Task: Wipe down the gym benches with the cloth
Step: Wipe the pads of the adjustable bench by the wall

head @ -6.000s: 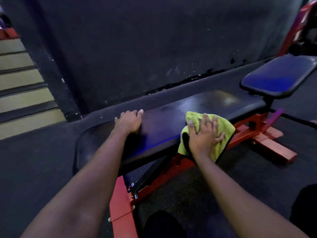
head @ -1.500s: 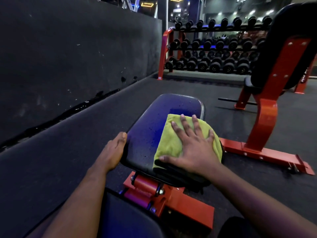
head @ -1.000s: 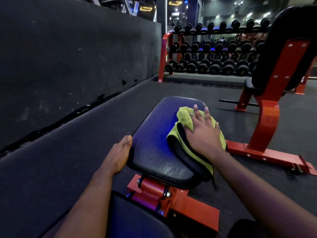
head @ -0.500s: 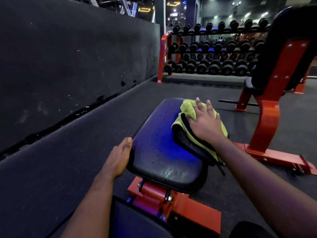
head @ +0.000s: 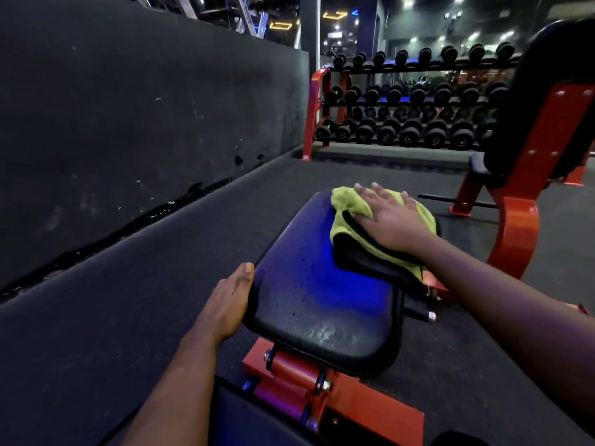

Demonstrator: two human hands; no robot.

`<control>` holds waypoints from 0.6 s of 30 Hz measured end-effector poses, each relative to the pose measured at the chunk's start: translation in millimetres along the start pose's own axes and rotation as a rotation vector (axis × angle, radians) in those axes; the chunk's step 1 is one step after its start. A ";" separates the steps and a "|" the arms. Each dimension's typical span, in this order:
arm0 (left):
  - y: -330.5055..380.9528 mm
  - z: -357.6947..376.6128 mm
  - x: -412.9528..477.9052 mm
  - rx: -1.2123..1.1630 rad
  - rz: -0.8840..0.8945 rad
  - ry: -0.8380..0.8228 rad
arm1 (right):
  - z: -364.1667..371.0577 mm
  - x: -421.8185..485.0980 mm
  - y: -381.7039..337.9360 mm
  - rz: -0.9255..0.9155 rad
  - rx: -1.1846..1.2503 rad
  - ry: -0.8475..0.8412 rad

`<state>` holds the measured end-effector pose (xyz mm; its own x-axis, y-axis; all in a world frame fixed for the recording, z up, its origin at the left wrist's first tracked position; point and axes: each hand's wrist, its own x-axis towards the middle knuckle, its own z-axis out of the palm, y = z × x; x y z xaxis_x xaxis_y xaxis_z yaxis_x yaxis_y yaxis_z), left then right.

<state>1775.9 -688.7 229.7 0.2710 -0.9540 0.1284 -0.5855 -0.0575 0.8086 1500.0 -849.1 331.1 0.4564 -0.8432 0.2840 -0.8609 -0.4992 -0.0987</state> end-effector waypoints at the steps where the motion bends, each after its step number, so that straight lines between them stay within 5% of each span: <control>1: 0.3 0.1 0.2 -0.009 -0.005 -0.006 | -1.1 11.7 -2.0 0.046 -0.005 0.000; 5: -2.4 -0.5 3.8 -0.045 -0.035 -0.004 | 1.3 59.7 -38.1 0.042 -0.090 -0.080; 12: 2.8 -1.4 0.1 -0.107 -0.063 0.045 | 9.2 11.9 -42.9 -0.315 -0.083 -0.102; 18: 2.2 -2.2 0.7 -0.130 -0.051 0.013 | 0.0 56.7 -31.3 -0.048 -0.103 -0.082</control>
<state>1776.4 -688.8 232.8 0.3080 -0.9469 0.0923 -0.4672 -0.0660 0.8817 1552.8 -881.3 350.3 0.5105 -0.8347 0.2064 -0.8545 -0.5193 0.0130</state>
